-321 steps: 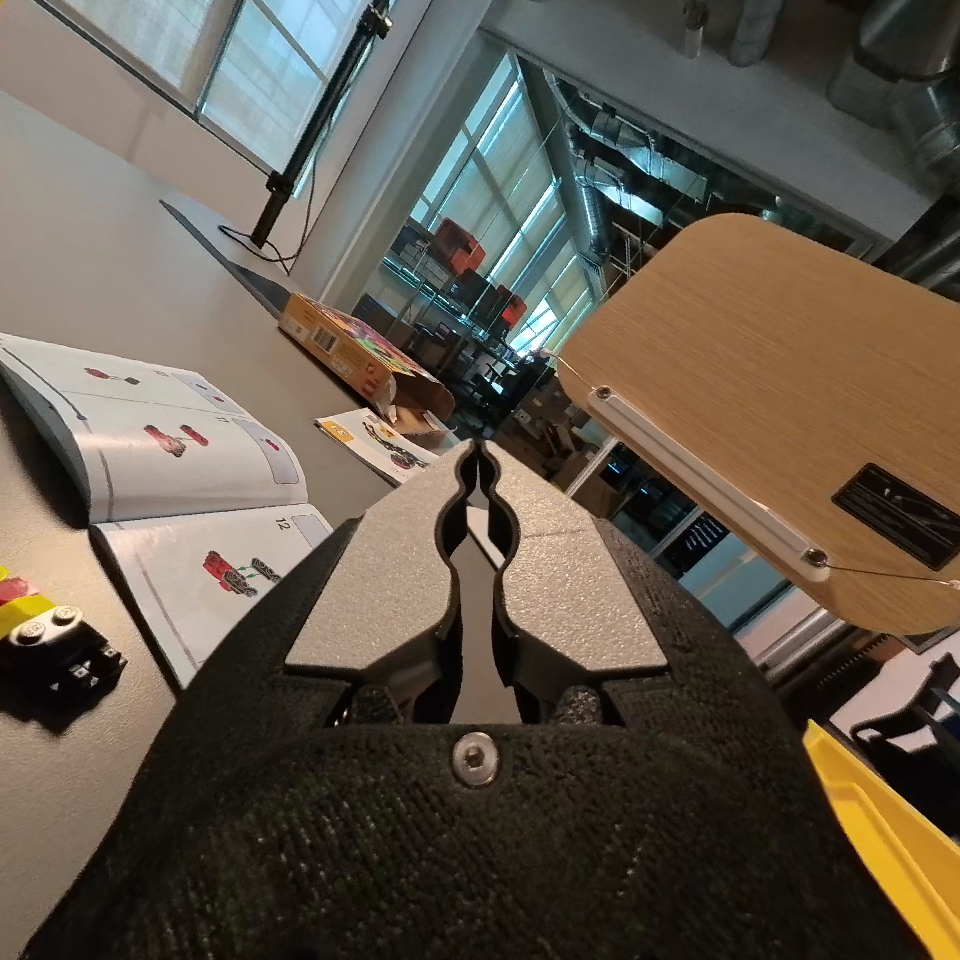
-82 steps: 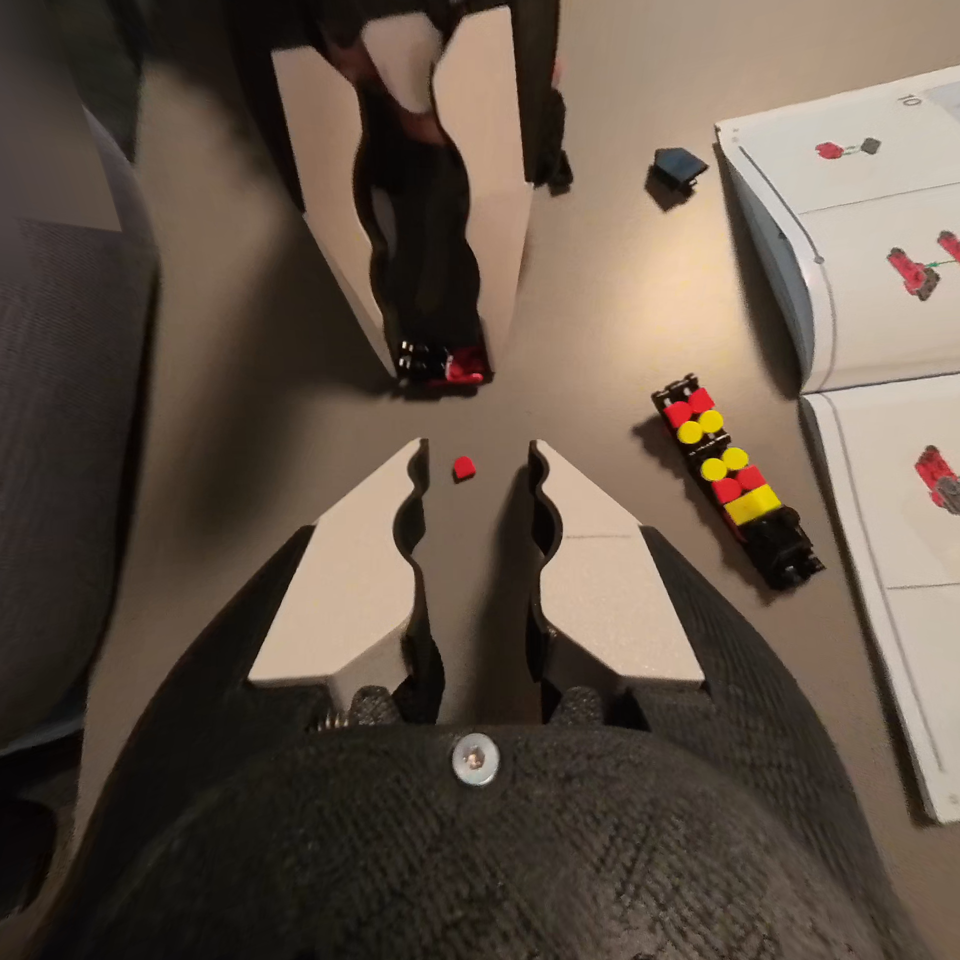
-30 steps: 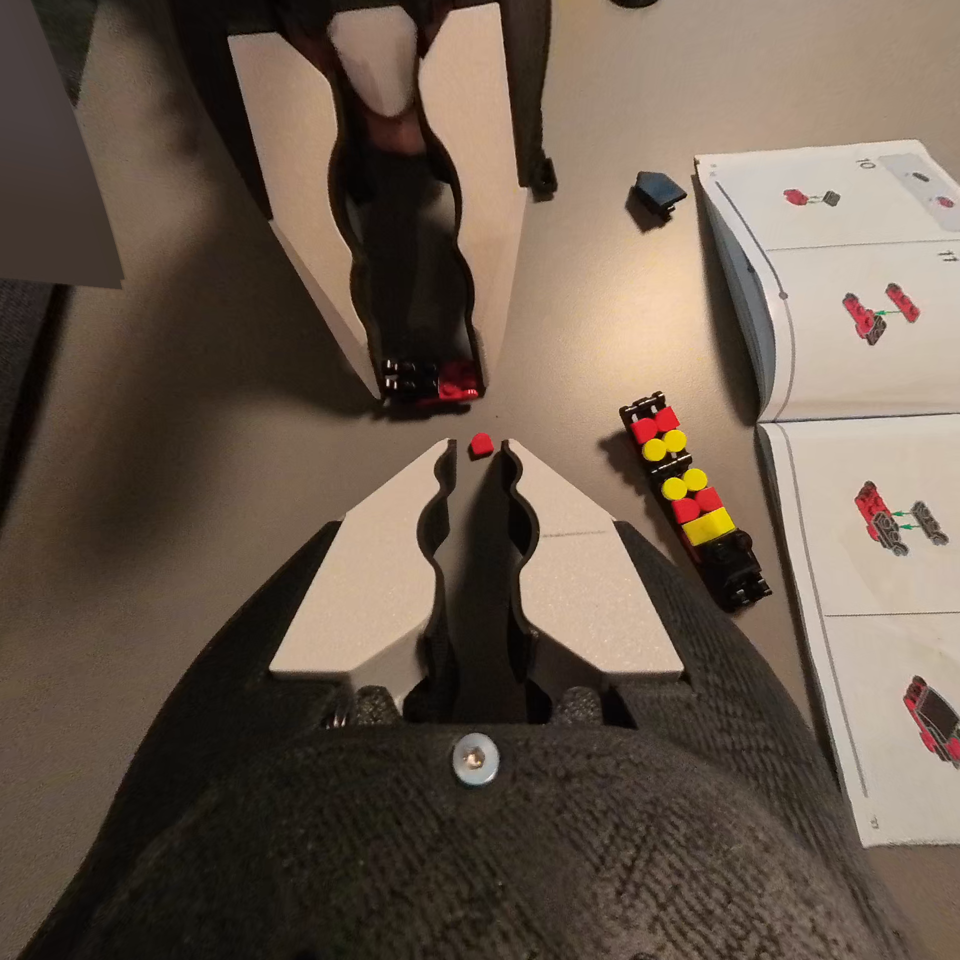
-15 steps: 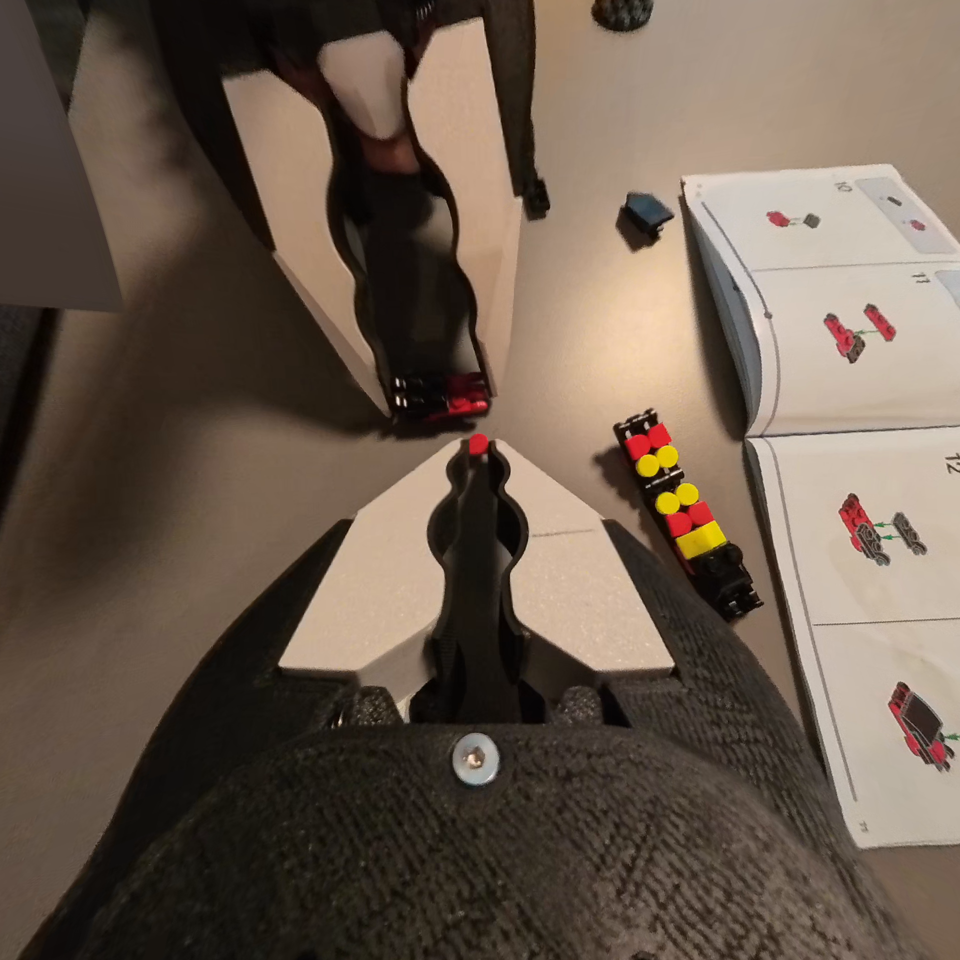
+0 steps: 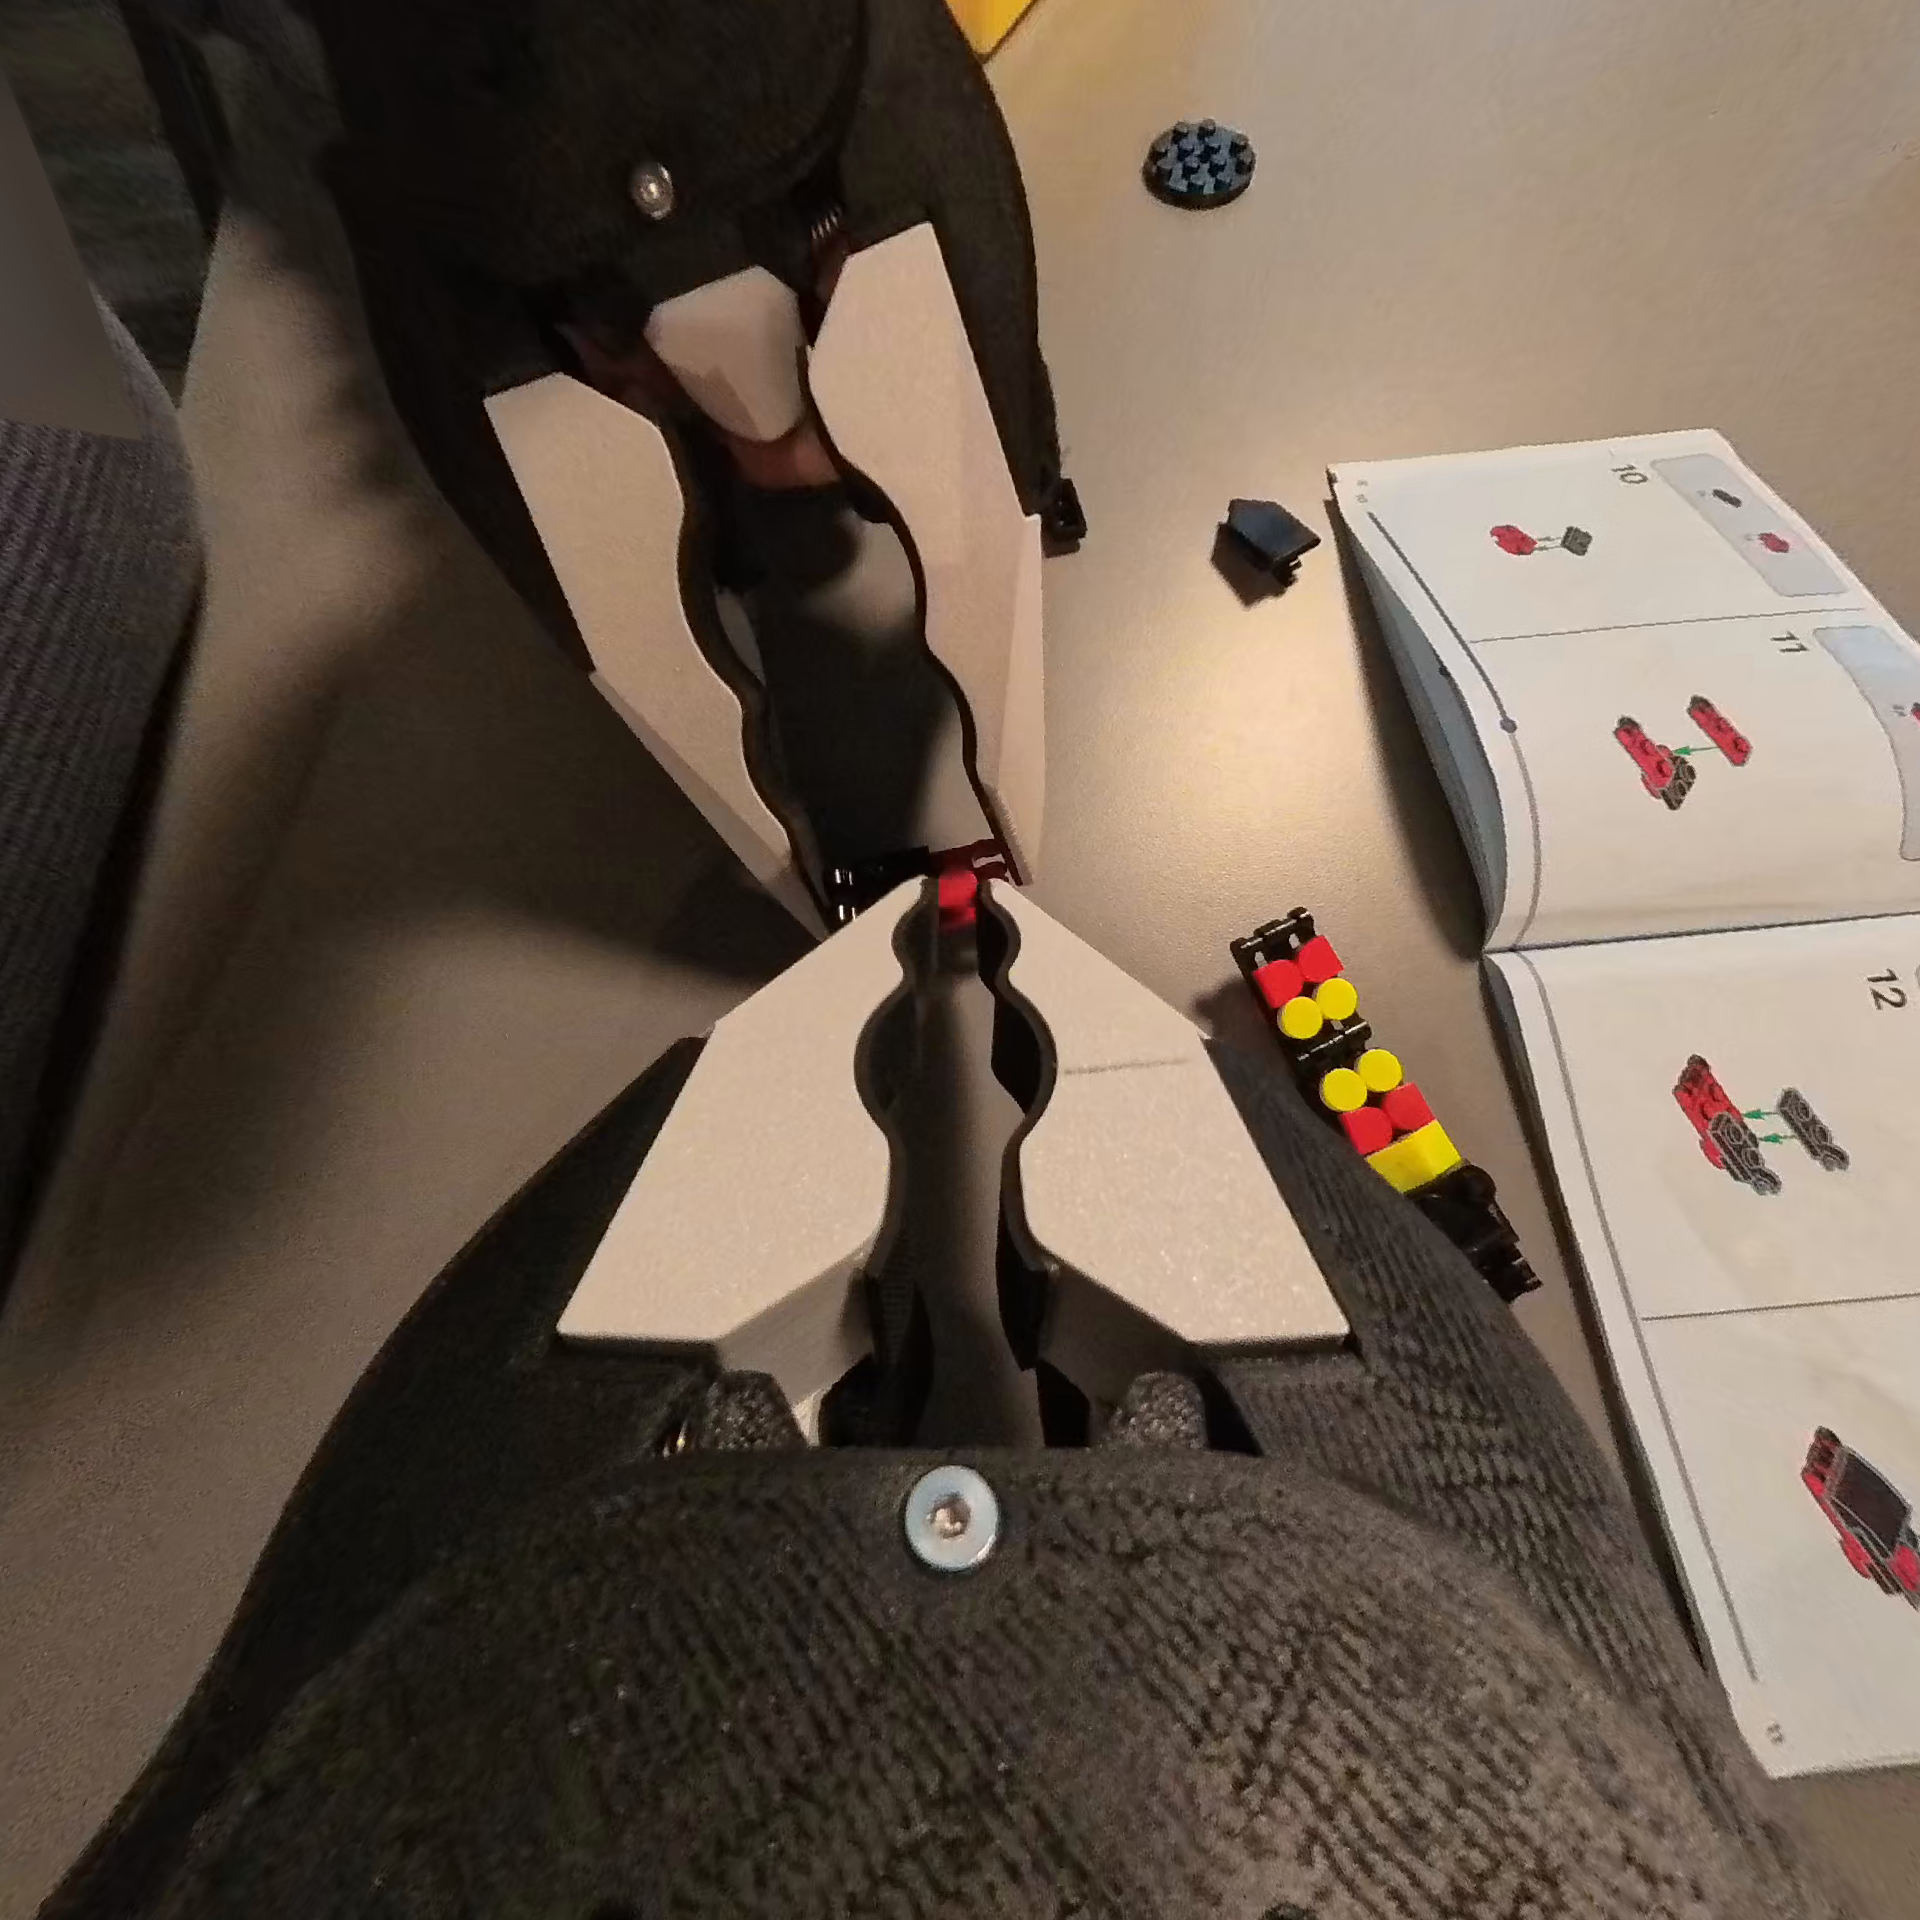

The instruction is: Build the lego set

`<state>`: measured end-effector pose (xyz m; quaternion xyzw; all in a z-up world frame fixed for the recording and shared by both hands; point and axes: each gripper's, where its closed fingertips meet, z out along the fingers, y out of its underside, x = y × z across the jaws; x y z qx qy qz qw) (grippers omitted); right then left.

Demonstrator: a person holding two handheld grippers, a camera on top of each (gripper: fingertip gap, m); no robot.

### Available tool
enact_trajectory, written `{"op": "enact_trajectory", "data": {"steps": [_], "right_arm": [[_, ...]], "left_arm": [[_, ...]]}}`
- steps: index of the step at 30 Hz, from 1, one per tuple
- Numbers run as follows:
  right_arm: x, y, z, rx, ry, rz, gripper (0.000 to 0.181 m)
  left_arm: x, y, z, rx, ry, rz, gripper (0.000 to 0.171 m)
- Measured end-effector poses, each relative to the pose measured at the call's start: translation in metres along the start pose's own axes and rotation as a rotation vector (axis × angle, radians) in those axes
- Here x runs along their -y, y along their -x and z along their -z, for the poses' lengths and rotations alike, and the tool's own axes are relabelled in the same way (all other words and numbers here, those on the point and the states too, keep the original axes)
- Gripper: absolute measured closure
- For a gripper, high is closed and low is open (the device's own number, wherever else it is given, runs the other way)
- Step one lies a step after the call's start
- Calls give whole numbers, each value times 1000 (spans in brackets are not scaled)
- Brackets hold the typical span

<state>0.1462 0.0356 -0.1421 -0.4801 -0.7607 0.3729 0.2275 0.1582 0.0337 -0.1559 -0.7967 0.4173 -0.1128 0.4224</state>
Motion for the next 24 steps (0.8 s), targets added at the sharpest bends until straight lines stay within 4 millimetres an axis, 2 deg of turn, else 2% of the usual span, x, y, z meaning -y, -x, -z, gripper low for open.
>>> {"op": "enact_trajectory", "data": {"steps": [14,18,21,23,24], "right_arm": [[0,1,0,1,-1,-6,174],[3,-3,5,-32,-29,33,166],[9,-7,16,-108,-100,210,148],[5,-11,21,-222,-95,460,134],[3,-10,21,-278,-80,600,133]], "left_arm": [[0,-1,0,-1,-2,-5,134],[1,0,1,-4,-9,1,134],[3,3,3,-9,-30,14,134],[5,5,6,-27,-46,36,134],[6,5,7,-47,-59,58,134]]}}
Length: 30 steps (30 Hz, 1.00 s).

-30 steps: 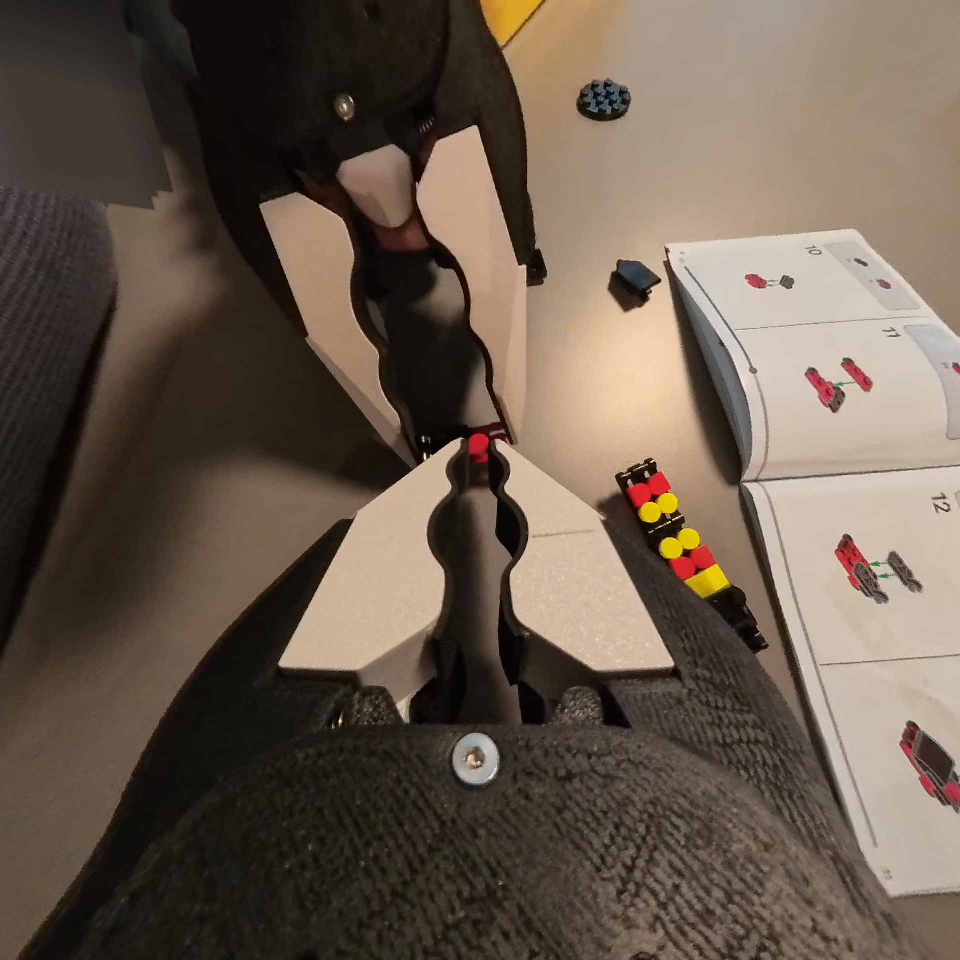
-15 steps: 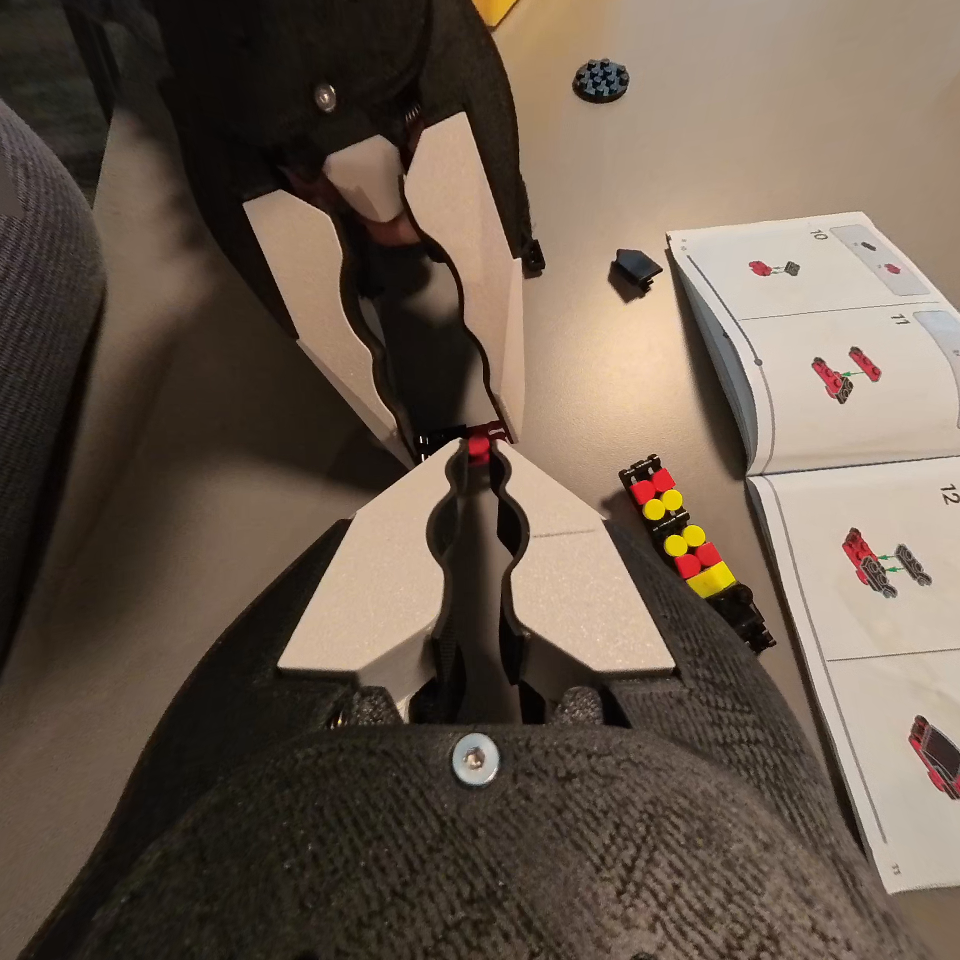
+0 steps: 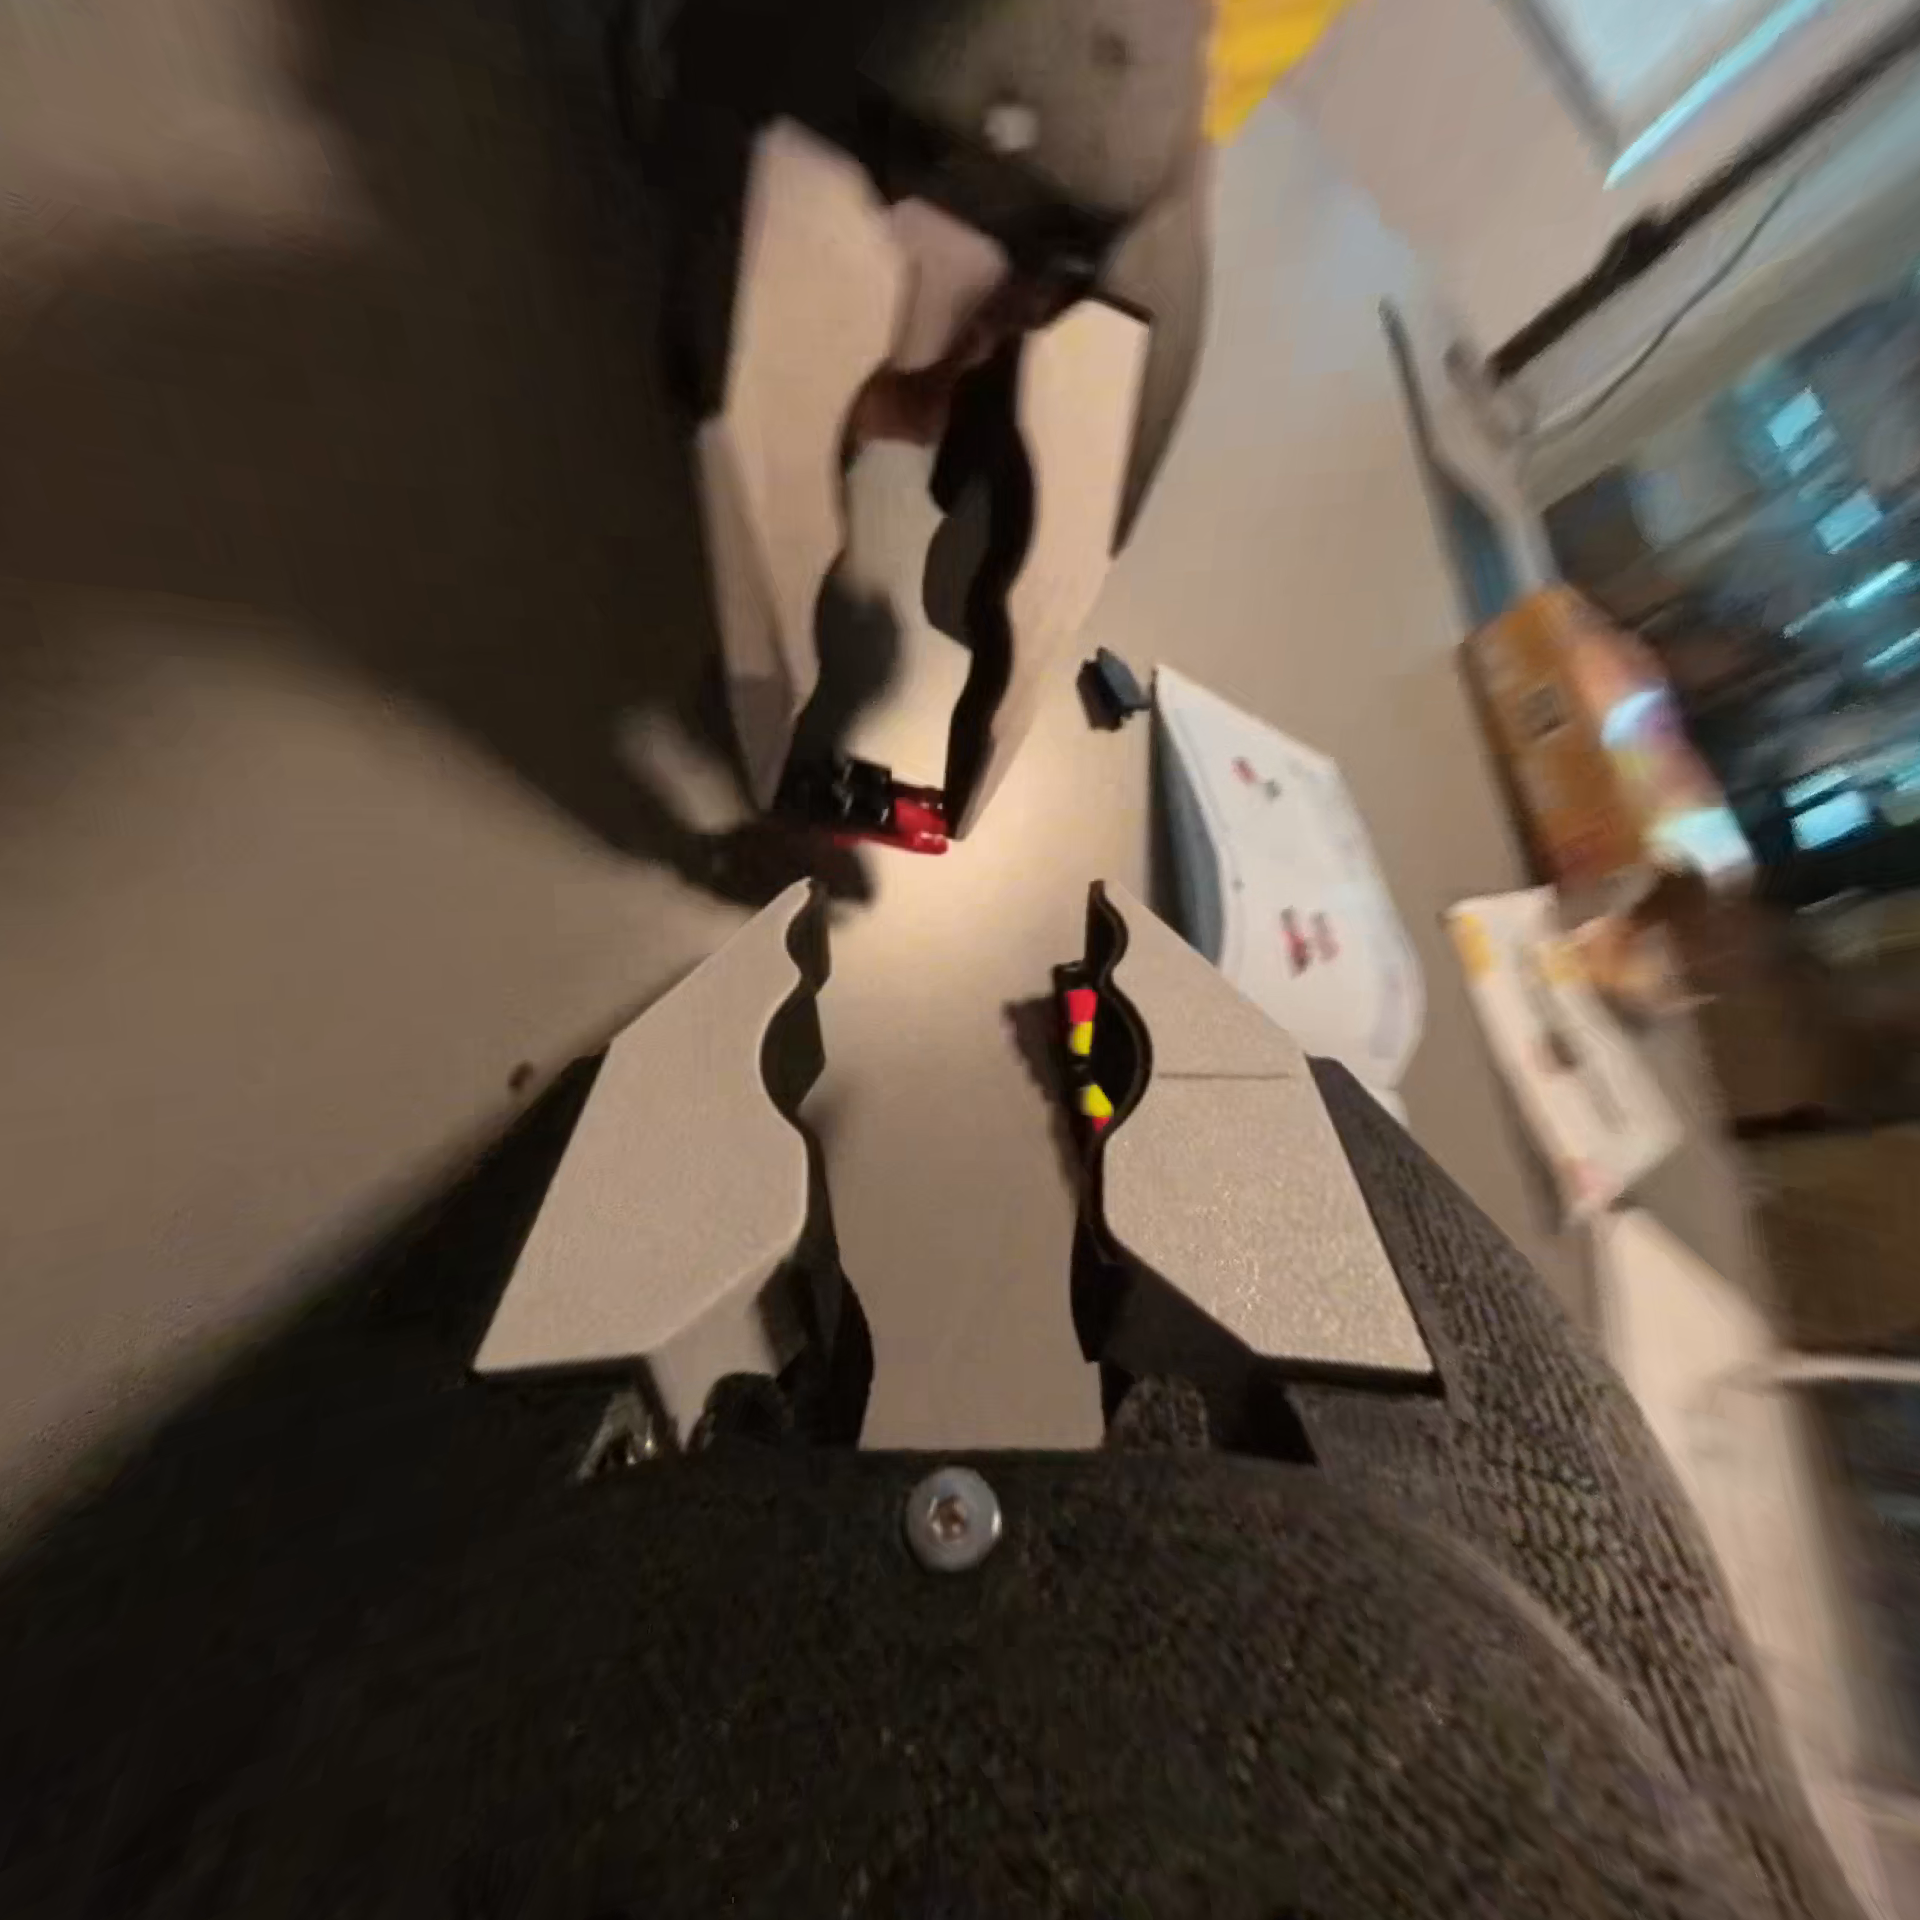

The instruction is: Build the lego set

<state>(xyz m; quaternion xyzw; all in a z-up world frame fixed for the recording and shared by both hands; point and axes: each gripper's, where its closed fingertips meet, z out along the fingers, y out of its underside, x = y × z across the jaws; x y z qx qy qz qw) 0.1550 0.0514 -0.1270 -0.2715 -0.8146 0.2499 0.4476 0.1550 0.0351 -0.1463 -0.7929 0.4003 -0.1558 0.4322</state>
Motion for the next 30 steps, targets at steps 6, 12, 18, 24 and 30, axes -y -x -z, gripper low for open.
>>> {"op": "enact_trajectory", "data": {"steps": [6,12,18,24,30], "right_arm": [[8,14,-15,-127,38,436,135],[12,16,-18,-166,31,516,152],[13,14,-15,-191,30,542,174],[13,15,-14,-205,47,600,175],[11,15,-15,-211,123,662,176]], "left_arm": [[10,-3,8,-137,-74,150,134],[9,-8,9,-173,-69,147,134],[10,-13,9,-207,-69,155,134],[10,-14,9,-224,-73,168,134],[8,-14,8,-220,-56,168,134]]}}
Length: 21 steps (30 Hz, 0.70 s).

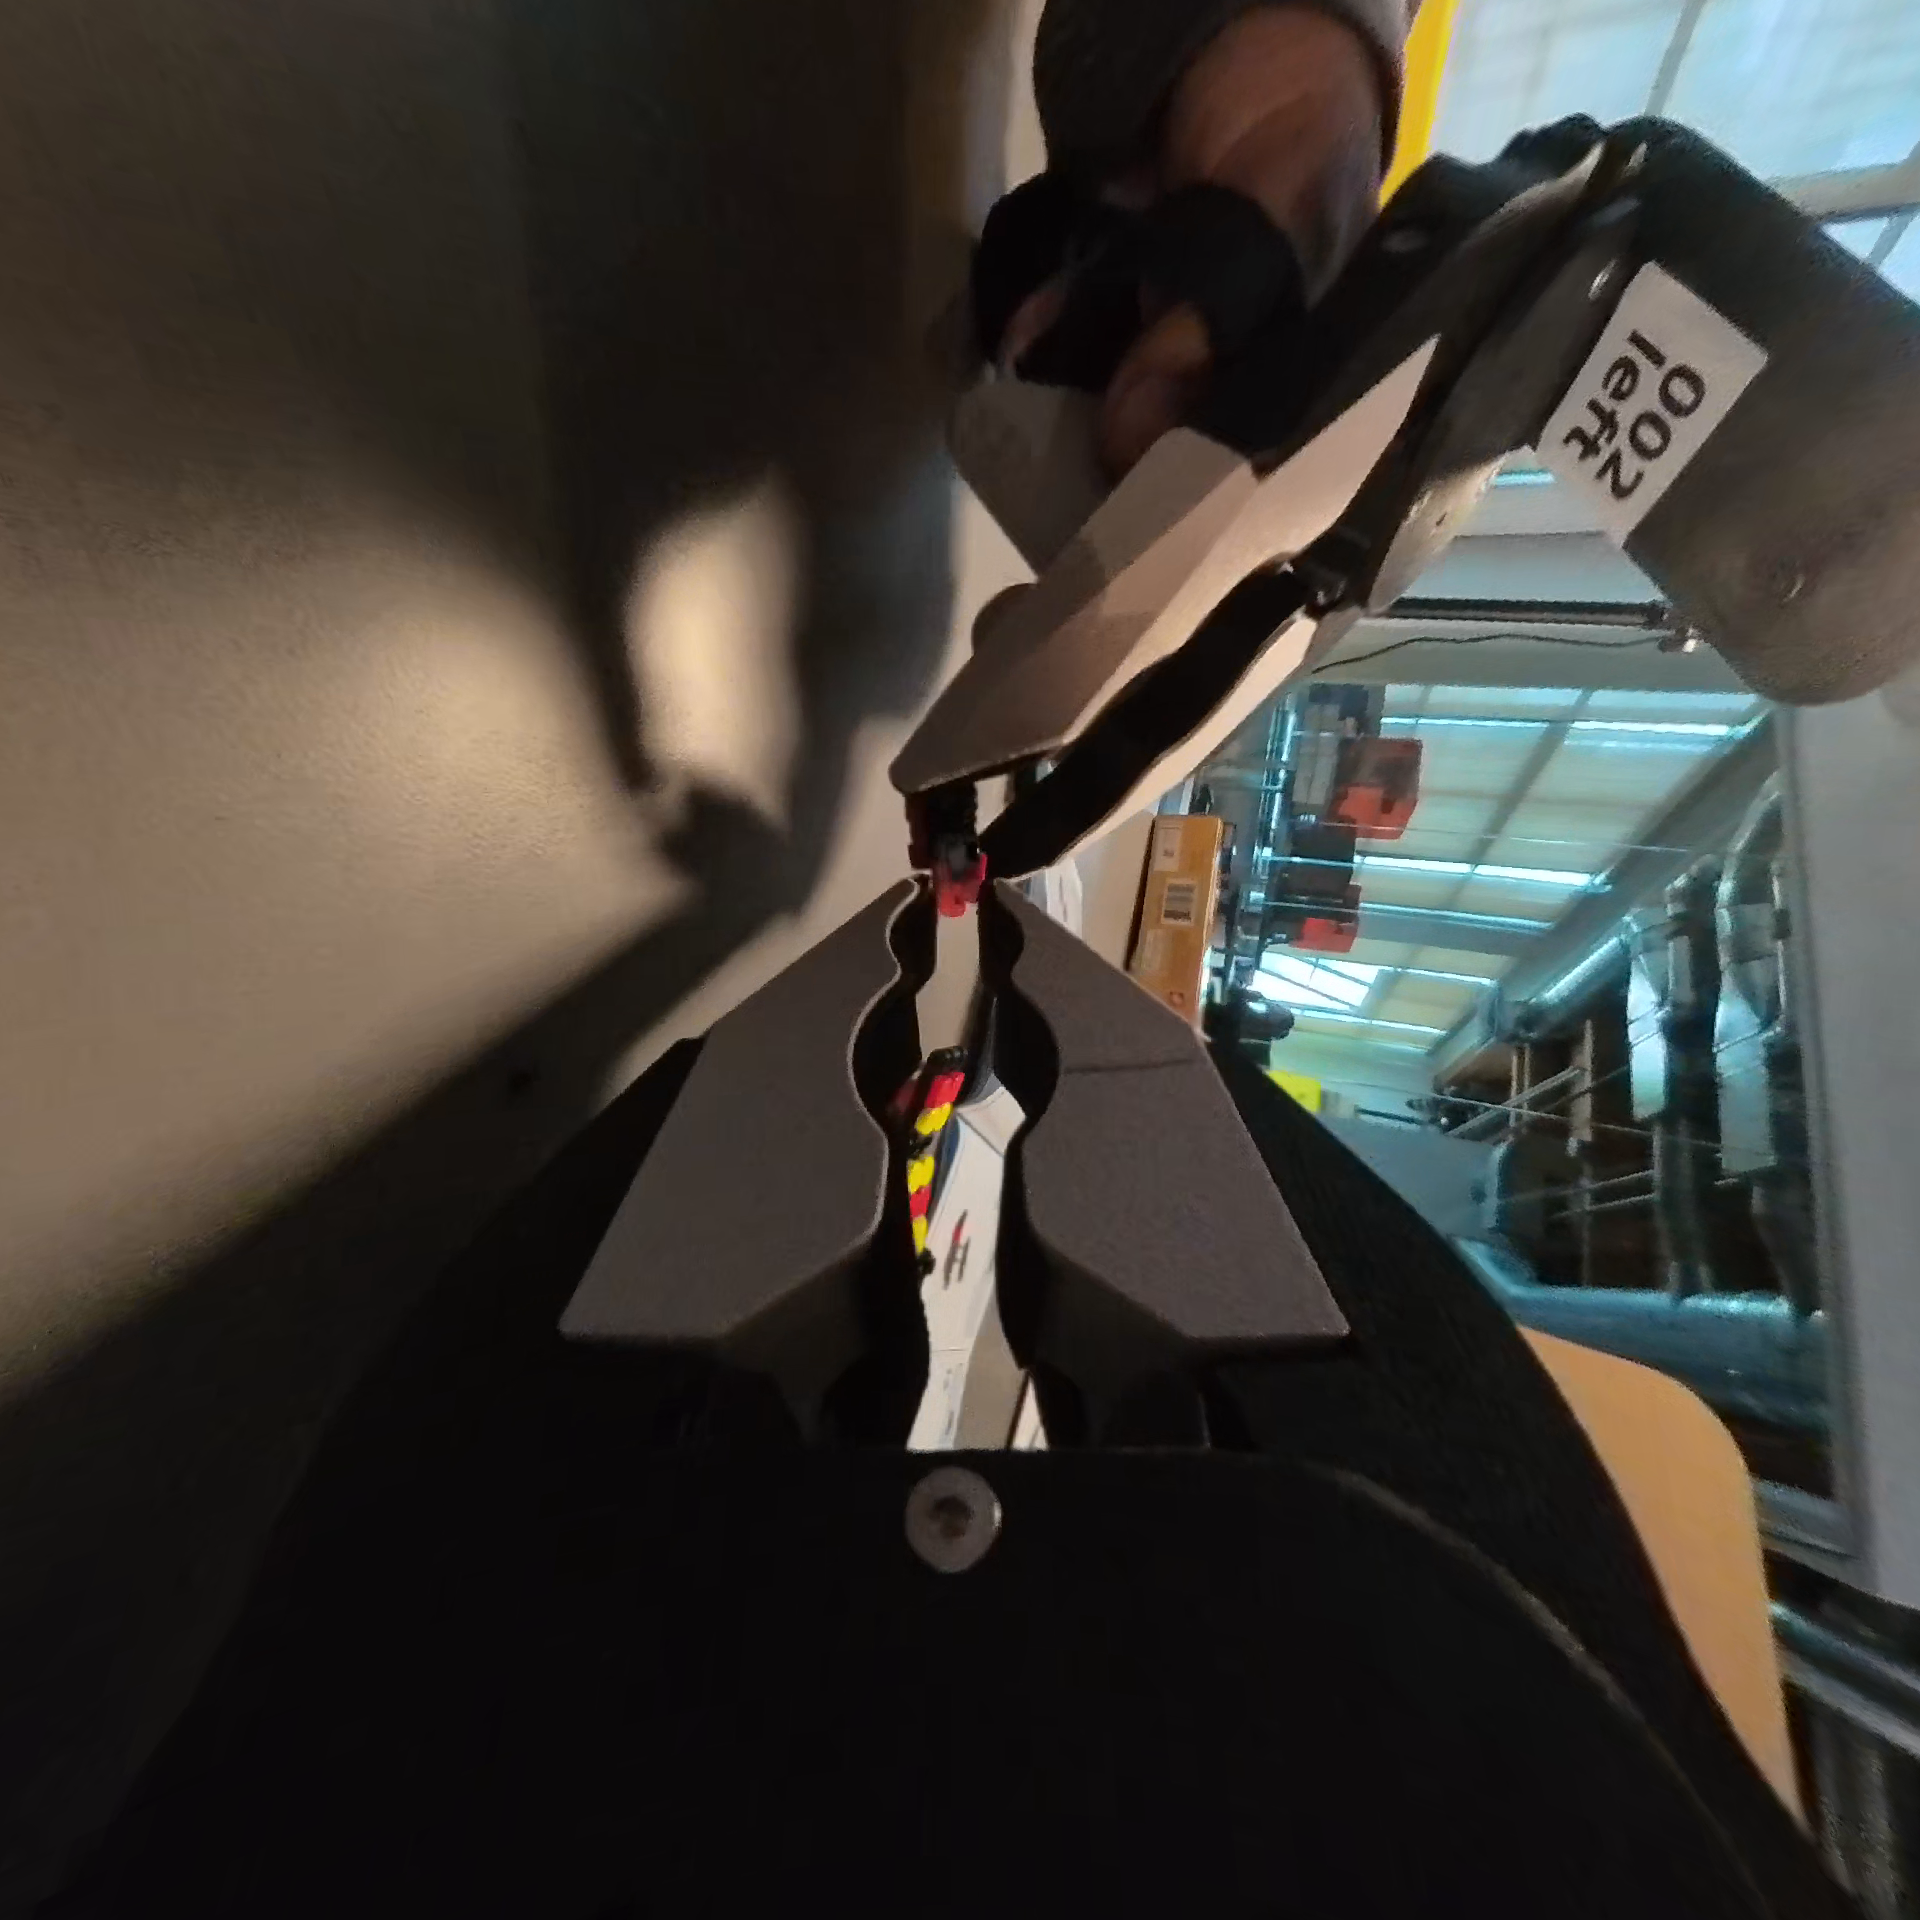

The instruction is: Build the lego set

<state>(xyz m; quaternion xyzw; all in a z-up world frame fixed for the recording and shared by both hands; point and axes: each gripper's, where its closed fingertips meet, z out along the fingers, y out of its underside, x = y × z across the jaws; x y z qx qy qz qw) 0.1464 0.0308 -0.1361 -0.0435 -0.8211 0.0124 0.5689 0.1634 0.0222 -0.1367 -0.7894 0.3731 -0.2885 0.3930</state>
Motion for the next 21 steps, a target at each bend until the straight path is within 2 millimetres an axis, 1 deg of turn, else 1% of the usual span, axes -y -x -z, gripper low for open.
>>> {"op": "enact_trajectory", "data": {"steps": [2,3,4,7,9,12,17,21], "right_arm": [[-2,-1,0,6,-2,-61,177],[-3,-2,0,7,-9,-100,177],[-4,-3,0,8,-15,-136,177],[-8,-6,0,10,-14,-216,177],[-10,-5,0,15,-6,-237,177],[-10,-3,-1,26,0,-248,176],[-9,-5,0,22,-5,-262,176],[-8,-6,0,22,-5,-265,176]], "left_arm": [[3,2,1,38,-20,-44,134],[6,5,3,81,-29,-99,131],[7,9,6,131,-26,-173,127],[10,12,11,257,-35,-422,125],[12,9,13,314,-51,-566,129],[12,5,13,368,-49,-730,137],[5,8,9,423,4,-853,152],[6,8,9,461,12,-928,158]]}}
